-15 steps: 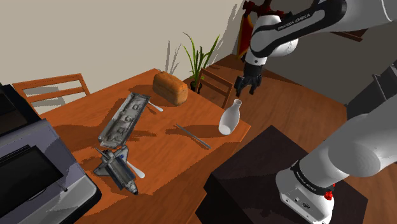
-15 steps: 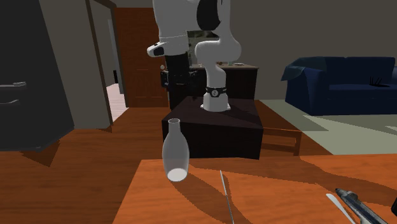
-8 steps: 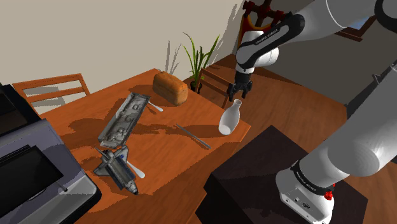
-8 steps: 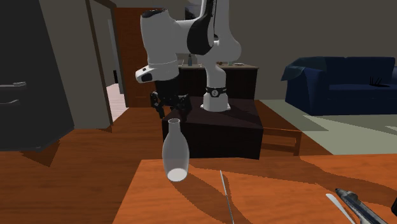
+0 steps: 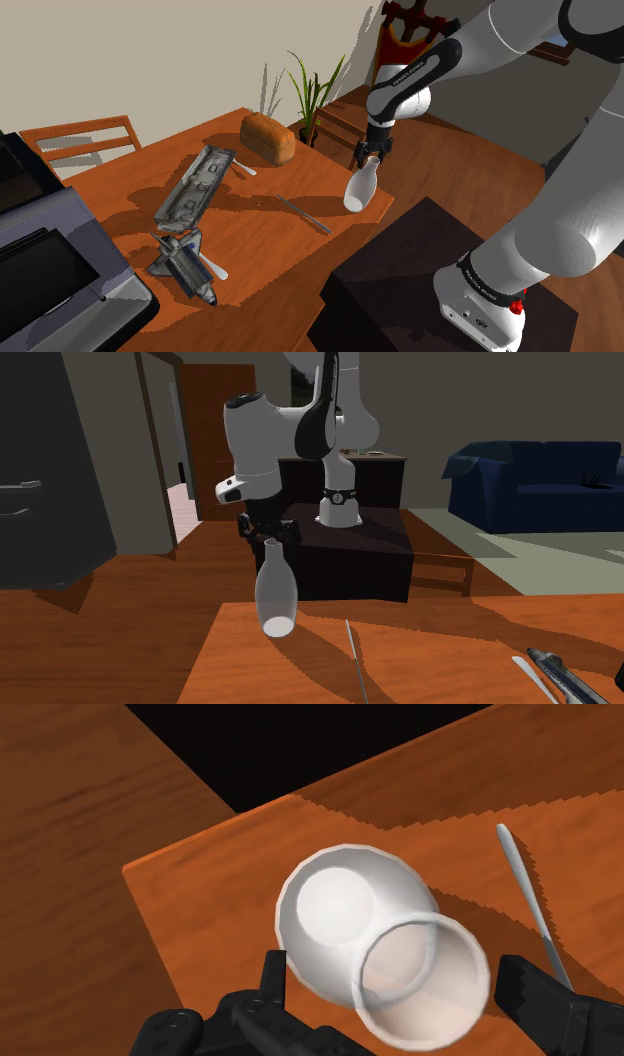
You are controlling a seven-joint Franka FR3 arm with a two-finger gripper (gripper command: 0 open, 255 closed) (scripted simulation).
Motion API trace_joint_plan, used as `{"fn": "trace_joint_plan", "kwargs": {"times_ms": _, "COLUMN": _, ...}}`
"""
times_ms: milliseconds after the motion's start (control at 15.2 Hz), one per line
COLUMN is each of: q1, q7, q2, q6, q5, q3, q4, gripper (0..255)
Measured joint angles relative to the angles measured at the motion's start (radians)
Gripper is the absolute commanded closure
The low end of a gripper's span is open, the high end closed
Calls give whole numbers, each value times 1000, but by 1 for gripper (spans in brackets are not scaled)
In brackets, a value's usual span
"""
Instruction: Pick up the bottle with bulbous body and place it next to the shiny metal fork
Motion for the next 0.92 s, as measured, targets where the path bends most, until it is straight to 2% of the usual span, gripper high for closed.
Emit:
{"fn": "trace_joint_plan", "kwargs": {"times_ms": 396, "q1": 0, "q7": -1, "q2": 4, "q6": 6, "q5": 1, "q3": 0, "q4": -2, "gripper": 0}}
{"fn": "trace_joint_plan", "kwargs": {"times_ms": 462, "q1": 0, "q7": -1, "q2": 4, "q6": 6, "q5": 1, "q3": 0, "q4": -2, "gripper": 255}}
{"fn": "trace_joint_plan", "kwargs": {"times_ms": 924, "q1": 0, "q7": -1, "q2": 4, "q6": 6, "q5": 1, "q3": 0, "q4": -2, "gripper": 255}}
